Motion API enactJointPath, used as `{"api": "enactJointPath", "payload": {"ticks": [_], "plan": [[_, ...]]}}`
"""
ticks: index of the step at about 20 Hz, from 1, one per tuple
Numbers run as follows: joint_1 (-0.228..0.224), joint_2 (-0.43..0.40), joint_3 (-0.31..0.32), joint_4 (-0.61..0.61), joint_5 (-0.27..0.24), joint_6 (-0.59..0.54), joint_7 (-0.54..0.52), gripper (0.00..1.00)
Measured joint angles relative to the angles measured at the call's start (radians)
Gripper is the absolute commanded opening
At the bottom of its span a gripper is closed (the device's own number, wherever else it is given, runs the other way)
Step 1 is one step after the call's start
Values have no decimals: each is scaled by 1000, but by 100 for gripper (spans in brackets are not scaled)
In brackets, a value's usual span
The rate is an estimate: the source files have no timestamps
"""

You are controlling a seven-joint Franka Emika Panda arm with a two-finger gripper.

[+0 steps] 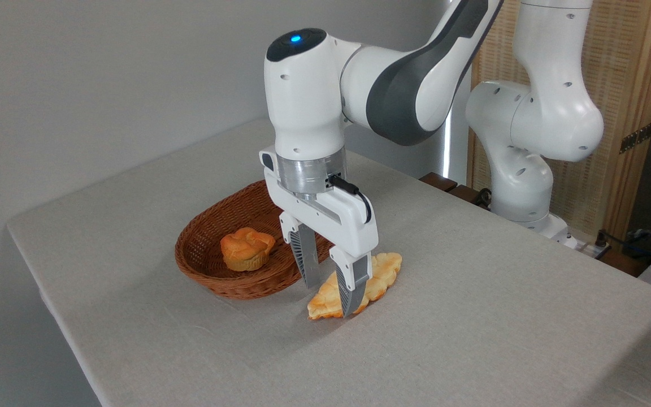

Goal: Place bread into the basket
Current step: 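Lower the open gripper over the flat golden bread, then close the gripper on the flat golden bread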

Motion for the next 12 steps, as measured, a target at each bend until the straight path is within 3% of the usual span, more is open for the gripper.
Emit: {"api": "enactJointPath", "payload": {"ticks": [4, 9, 12], "plan": [[0, 9, 3, -5, 0, 0, 11, 99], [1, 18, 17, -6, 0, 0, 17, 64], [1, 19, 21, -6, 0, 0, 40, 55]]}}
